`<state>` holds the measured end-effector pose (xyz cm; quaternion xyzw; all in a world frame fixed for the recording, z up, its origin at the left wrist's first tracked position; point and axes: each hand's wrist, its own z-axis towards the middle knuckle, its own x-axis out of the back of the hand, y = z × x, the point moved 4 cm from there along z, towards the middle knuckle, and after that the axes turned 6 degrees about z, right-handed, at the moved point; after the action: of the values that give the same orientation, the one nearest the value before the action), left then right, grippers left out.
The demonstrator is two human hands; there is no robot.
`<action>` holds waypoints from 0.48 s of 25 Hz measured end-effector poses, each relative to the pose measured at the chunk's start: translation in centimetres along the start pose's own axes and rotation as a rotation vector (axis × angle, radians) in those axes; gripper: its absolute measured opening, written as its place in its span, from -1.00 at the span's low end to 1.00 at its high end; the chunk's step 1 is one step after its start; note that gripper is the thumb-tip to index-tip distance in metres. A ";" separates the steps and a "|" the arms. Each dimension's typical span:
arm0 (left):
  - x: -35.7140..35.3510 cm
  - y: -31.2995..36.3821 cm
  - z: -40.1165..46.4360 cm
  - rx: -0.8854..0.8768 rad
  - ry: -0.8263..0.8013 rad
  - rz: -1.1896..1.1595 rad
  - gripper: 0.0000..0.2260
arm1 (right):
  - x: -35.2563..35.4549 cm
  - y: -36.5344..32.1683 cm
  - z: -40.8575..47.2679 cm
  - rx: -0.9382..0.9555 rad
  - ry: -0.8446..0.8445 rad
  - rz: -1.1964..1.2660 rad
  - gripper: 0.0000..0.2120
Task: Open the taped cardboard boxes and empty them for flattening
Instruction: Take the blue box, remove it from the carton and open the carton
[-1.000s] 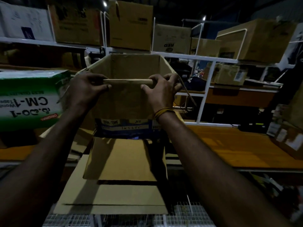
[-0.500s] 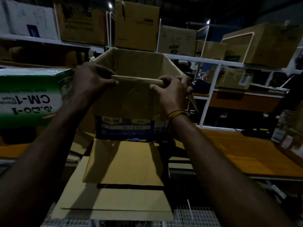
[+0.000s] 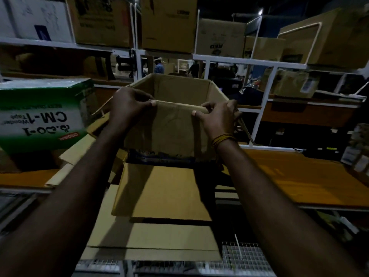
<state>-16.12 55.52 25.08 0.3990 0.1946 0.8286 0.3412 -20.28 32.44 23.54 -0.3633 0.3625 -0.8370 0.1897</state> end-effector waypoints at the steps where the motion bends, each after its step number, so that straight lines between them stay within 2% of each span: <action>1: -0.1 -0.8 -0.2 0.017 -0.023 0.010 -0.88 | -0.6 0.0 -0.1 -0.004 -0.036 -0.025 -0.76; 3: -0.4 -2.5 -0.8 0.045 -0.086 0.087 -0.91 | -2.3 0.5 -0.4 -0.021 -0.109 -0.079 -0.73; 8: -2.9 -6.9 -1.9 0.129 -0.316 0.371 -0.76 | -5.2 3.2 -1.9 -0.091 -0.301 -0.193 -0.60; 12: -6.7 -10.5 -3.2 0.219 -0.463 0.532 -0.72 | -6.8 6.0 -3.4 -0.152 -0.401 -0.281 -0.55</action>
<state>-11.35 57.74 13.36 0.6467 0.0890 0.7504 0.1041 -17.94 34.00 14.25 -0.5822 0.3257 -0.7365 0.1120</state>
